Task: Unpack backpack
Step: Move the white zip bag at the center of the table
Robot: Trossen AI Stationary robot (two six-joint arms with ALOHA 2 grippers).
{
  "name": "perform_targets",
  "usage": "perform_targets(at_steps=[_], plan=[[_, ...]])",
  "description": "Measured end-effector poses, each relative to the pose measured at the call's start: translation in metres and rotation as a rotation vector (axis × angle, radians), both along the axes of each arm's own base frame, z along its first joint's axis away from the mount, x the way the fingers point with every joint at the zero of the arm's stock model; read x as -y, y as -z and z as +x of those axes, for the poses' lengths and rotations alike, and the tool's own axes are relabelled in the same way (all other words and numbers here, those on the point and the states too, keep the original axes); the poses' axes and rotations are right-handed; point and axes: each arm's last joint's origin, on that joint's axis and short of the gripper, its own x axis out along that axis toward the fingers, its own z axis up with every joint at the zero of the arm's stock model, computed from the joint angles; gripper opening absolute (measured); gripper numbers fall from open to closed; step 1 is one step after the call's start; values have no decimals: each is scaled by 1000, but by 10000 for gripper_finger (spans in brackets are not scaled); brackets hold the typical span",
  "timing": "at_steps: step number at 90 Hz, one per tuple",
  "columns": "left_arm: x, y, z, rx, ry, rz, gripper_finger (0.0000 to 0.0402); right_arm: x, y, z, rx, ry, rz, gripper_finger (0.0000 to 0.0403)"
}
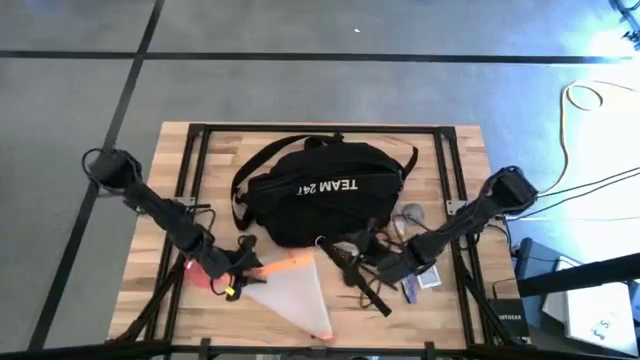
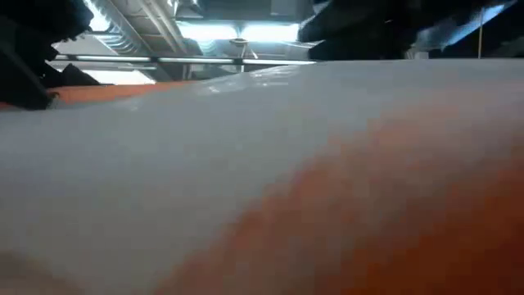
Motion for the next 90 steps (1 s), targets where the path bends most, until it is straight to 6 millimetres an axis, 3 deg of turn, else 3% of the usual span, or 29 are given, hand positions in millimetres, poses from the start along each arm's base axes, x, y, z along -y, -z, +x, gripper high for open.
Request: perform_targets(at_steps=[12, 21, 42, 59, 73, 90], plan=[[2, -7, 4, 38, 3, -6, 259, -6, 9, 29, -31, -39, 2, 208], [-3, -14, 6, 92, -102, 19, 298, -12, 19, 56, -56, -105, 26, 238], [-3, -15, 7, 92, -60, 22, 310, -32, 31, 119, -66, -222, 21, 266], [-6, -31, -4, 94, -23, -8, 310, -37, 51, 142, -185, -266, -23, 257], [-12, -43, -35, -181, 23, -73, 310, -35, 56, 144, -202, -265, -20, 249], [-17, -54, -71, -646, -117, -410, 310, -35, 56, 144, -202, -275, -12, 248]])
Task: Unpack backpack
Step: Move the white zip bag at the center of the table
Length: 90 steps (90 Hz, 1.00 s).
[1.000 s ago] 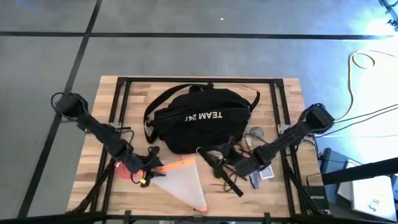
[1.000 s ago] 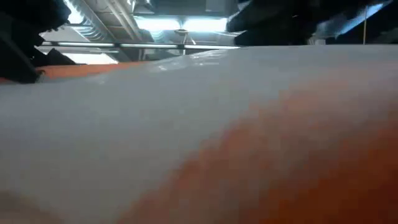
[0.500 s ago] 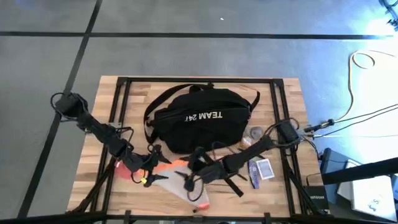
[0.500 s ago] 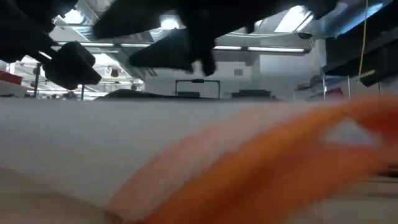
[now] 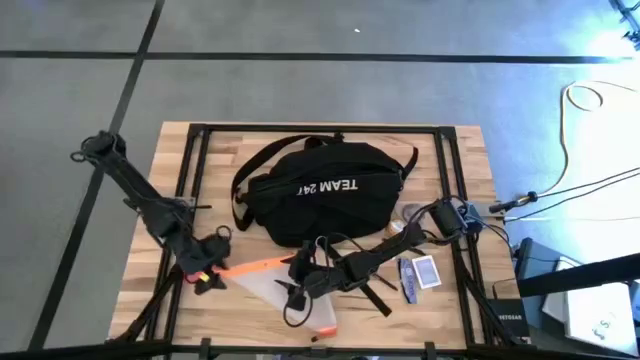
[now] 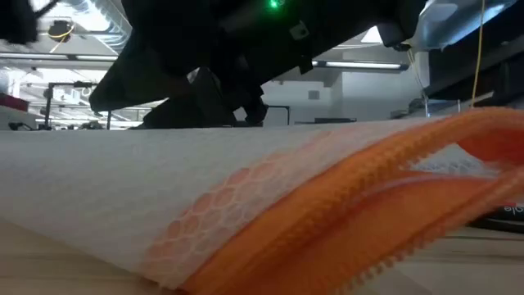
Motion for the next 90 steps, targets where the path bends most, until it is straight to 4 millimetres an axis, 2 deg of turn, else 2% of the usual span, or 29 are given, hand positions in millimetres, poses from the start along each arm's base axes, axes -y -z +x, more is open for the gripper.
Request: perform_targets(at_steps=[9, 22, 46, 56, 90], plan=[[9, 3, -11, -91, 26, -26, 310, 0, 0, 0, 0, -1, 1, 248], [19, 20, -23, -246, 76, 60, 310, 0, 0, 0, -3, -10, 5, 248], [38, 27, -26, -207, 188, 411, 310, 2, 0, 1, -4, -10, 7, 248], [45, 29, -25, -218, 221, 506, 310, 2, 0, 1, -4, -10, 7, 248], [59, 60, -21, -268, 239, 631, 310, 2, 1, 1, -5, -11, 7, 248]])
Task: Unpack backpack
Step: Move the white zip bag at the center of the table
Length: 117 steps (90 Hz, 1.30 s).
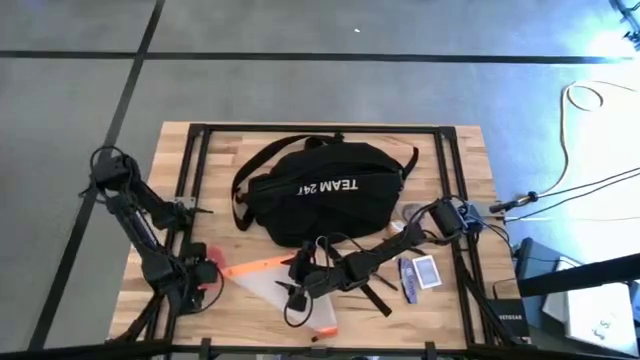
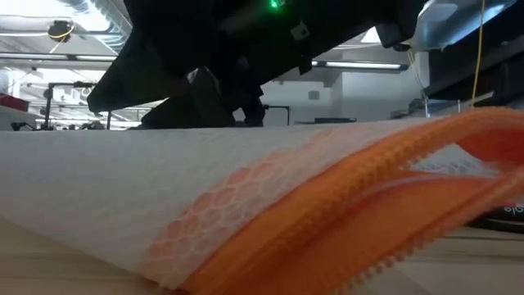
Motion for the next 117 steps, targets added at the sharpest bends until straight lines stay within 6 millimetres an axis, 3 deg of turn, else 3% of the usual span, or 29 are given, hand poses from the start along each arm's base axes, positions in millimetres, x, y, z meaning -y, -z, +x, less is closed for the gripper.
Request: perform_targets(at_steps=[32, 88, 117], plan=[[-1, -6, -1, -30, 33, -48, 307, 0, 1, 0, -5, 0, -6, 248], [-1, -9, -2, -50, 46, -57, 200, 0, 0, 0, -4, 4, -11, 248], [11, -34, 4, -48, 101, -56, 179, 1, 1, 0, -7, 4, -36, 248]])
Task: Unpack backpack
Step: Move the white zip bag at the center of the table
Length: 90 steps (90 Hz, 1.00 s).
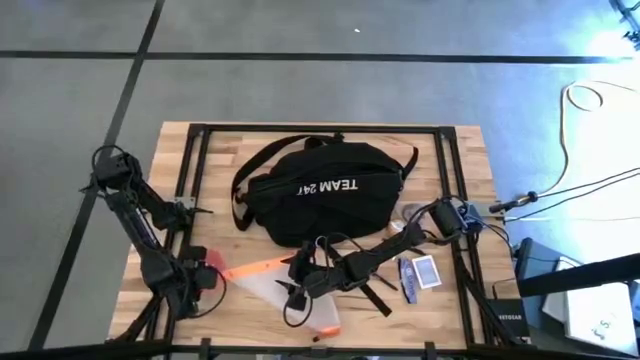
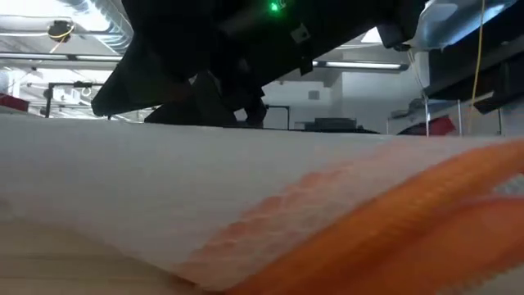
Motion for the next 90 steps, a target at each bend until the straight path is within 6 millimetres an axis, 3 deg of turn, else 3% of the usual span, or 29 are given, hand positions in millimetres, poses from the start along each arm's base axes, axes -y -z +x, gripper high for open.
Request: perform_targets(at_steps=[23, 45, 60, 75, 90], plan=[[0, -50, 2, 37, 6, 65, 179, 2, 5, -3, -58, 24, -52, 248], [-15, -125, -4, 53, -31, 130, 179, 7, 14, -10, -161, 85, -130, 248], [-8, -169, 4, 342, 59, 33, 179, 11, 17, -18, -201, 216, -240, 248], [18, -199, 15, 706, 348, -153, 179, 1, -6, -23, -137, 211, -327, 248], [38, -217, 23, 916, 612, -234, 179, -15, -51, -35, -30, 209, -360, 248]])
